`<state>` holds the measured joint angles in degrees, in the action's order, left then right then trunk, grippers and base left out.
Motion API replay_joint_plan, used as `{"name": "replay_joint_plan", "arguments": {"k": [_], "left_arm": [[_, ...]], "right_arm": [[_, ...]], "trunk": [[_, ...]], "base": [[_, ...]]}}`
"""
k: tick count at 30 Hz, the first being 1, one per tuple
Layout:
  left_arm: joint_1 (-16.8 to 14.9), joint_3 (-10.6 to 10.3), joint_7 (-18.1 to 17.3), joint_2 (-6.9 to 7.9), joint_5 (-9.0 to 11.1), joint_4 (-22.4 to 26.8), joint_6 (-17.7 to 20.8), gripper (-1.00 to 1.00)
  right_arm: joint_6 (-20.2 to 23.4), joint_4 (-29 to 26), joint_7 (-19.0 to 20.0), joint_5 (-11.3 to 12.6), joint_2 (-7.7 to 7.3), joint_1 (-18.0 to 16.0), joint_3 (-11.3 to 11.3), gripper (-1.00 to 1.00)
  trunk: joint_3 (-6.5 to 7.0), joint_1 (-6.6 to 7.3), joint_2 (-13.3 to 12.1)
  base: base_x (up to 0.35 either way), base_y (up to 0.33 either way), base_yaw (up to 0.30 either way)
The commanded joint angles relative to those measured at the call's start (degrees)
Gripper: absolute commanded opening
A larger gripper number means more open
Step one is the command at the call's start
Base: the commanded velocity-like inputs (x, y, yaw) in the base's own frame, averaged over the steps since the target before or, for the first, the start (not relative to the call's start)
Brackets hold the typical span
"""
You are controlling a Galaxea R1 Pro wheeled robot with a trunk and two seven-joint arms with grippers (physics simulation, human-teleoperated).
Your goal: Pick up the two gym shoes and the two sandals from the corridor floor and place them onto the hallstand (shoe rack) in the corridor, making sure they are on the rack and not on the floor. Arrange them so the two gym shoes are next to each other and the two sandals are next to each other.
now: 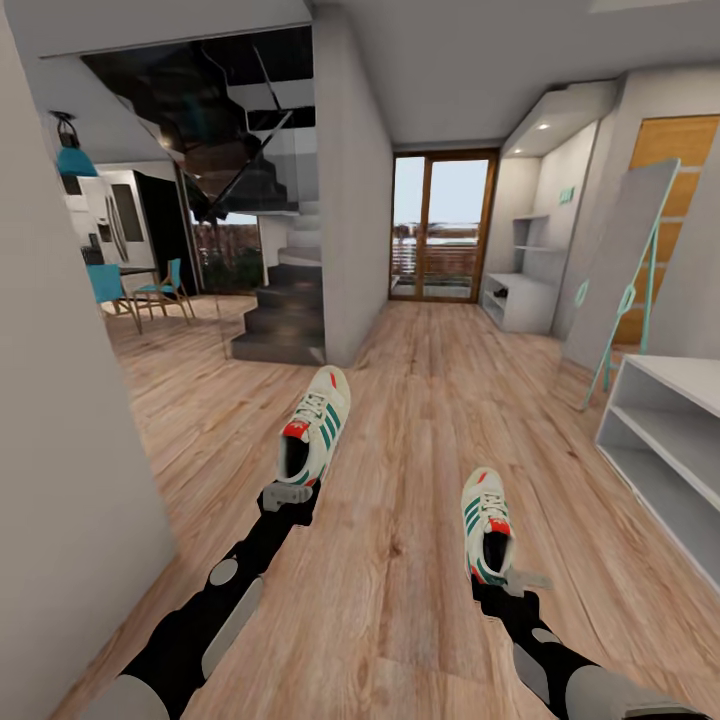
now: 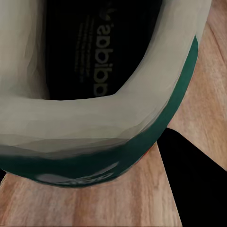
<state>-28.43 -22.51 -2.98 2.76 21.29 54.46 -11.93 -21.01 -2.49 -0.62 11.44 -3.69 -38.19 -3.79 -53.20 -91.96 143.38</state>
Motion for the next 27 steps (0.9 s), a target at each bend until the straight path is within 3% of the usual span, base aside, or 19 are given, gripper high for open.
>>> {"name": "replay_joint_plan", "arguments": {"k": [1, 27], "left_arm": [[-0.1, -0.2, -0.2, 0.05, 0.6, 0.0, -0.2, -1.00], [-0.1, -0.2, -0.1, 0.05, 0.6, 0.0, -0.2, -1.00]], "right_arm": [[-0.2, 0.0, -0.1, 0.4, 0.00, 0.0, -0.4, -1.00], [-0.2, 0.0, -0.1, 0.4, 0.00, 0.0, -0.4, -1.00]], "trunk": [[-0.06, -0.02, 0.0], [-0.06, -0.02, 0.0]], "base": [[0.346, 0.000, 0.000], [0.346, 0.000, 0.000]]}}
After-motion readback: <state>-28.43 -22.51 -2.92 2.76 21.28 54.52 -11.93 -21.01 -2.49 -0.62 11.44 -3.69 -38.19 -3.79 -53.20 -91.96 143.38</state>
